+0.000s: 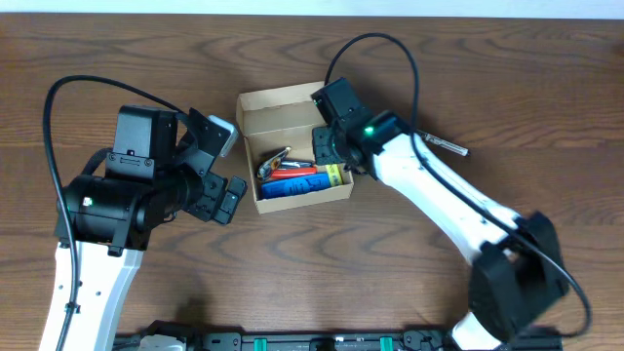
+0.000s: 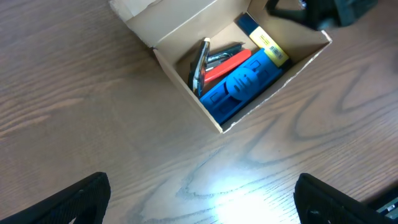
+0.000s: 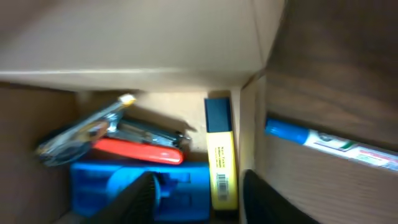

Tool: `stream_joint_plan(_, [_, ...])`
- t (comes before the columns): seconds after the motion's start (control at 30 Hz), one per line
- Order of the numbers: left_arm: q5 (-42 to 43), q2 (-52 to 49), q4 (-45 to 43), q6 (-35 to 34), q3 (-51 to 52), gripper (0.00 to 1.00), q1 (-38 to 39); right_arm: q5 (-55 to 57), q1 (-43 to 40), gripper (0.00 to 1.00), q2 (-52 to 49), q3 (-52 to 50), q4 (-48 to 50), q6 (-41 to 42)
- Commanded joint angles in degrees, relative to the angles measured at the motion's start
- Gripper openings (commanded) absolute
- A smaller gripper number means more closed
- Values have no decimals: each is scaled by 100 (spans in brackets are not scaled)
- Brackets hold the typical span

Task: Pack container
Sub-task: 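Carry the yellow highlighter into the box and release it, then move the right gripper to the silver marker and grasp it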

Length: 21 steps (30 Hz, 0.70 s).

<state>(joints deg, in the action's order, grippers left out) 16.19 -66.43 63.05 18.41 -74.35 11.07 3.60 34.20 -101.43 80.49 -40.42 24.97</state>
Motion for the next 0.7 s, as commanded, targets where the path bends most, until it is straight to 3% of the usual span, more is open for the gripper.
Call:
stream_joint_plan(0.0, [35, -20, 20, 70, -76, 95, -20, 107, 24, 85, 866, 9, -4, -776])
stream_joint_plan(0.03, [35, -20, 22, 70, -76, 95, -20, 111, 22, 99, 1049, 9, -2, -986])
stream_joint_plan(0.27, [35, -20, 22, 70, -76, 95, -20, 90, 17, 99, 1685, 9, -61, -1182])
stream_joint_plan(0.4, [35, -20, 20, 70, -76, 95, -20, 452, -46, 99, 1698, 7, -350, -1709])
stream_joint_plan(0.53, [35, -20, 22, 70, -76, 95, -20, 997, -577, 99, 1611, 7, -695, -1550])
stream_joint_plan(0.67, [35, -20, 22, 70, -76, 95, -20, 981, -1331, 99, 1515, 7, -741, -2269])
